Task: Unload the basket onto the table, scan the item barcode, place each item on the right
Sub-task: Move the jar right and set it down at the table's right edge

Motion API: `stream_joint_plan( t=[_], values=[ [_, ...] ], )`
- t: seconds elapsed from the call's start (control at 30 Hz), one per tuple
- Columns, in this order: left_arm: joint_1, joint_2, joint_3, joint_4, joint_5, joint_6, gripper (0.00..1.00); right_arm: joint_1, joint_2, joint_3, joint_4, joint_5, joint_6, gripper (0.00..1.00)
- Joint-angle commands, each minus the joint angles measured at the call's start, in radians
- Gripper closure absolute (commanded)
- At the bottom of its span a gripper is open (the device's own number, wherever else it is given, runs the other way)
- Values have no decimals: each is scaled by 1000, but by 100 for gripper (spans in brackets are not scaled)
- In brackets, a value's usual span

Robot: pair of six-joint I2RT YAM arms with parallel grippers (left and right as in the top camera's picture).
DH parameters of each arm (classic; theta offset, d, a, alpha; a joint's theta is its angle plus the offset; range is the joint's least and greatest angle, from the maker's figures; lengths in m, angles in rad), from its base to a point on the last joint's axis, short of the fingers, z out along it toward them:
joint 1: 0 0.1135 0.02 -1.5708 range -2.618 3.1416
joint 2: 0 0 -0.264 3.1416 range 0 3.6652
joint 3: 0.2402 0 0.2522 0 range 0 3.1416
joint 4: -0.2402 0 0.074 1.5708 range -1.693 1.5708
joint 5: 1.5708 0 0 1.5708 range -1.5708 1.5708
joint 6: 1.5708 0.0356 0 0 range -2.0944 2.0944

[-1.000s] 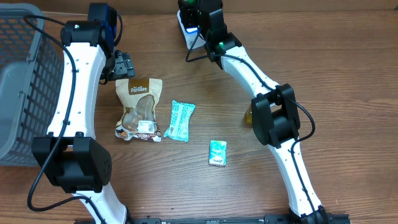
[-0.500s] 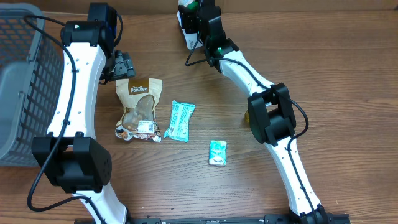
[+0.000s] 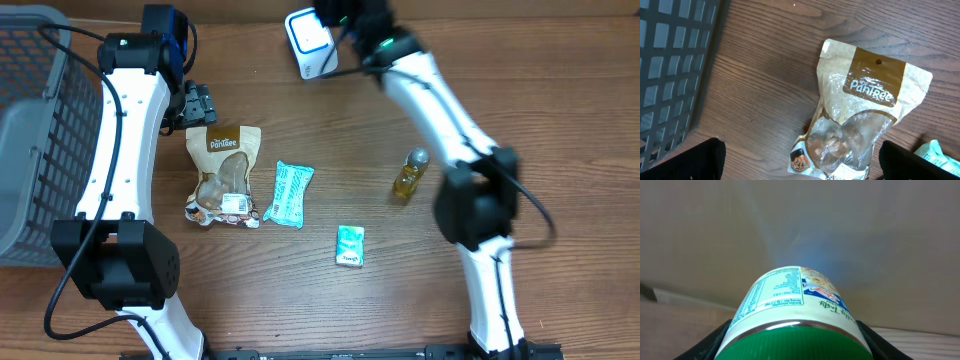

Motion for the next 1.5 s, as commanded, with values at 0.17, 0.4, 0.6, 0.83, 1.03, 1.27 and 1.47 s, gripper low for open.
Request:
stream_joint_plan(
  t=[0.17, 0.4, 0.6, 0.83, 1.03, 1.27, 1.47],
  values=[
    [-4, -10, 19, 1, -13, 4, 0, -276, -128, 21, -599, 18, 7, 61],
    [-4, -10, 19, 1, -13, 4, 0, -483, -102, 18, -974, -11, 136, 60],
    [-4, -10, 19, 1, -13, 4, 0, -584, -87, -137, -1038, -65, 136, 56],
    [-4, -10, 19, 1, -13, 4, 0, -592, -87, -369, -895, -66, 135, 55],
    [-4, -10, 19, 1, -13, 4, 0, -592, -87, -433, -859, -65, 135, 49],
    [-4, -10, 19, 1, -13, 4, 0, -592, -87, -436, -866, -66, 136, 4],
    [-4, -10, 19, 1, -13, 4, 0, -592, -114, -352, -942, -66, 136, 0]
  ],
)
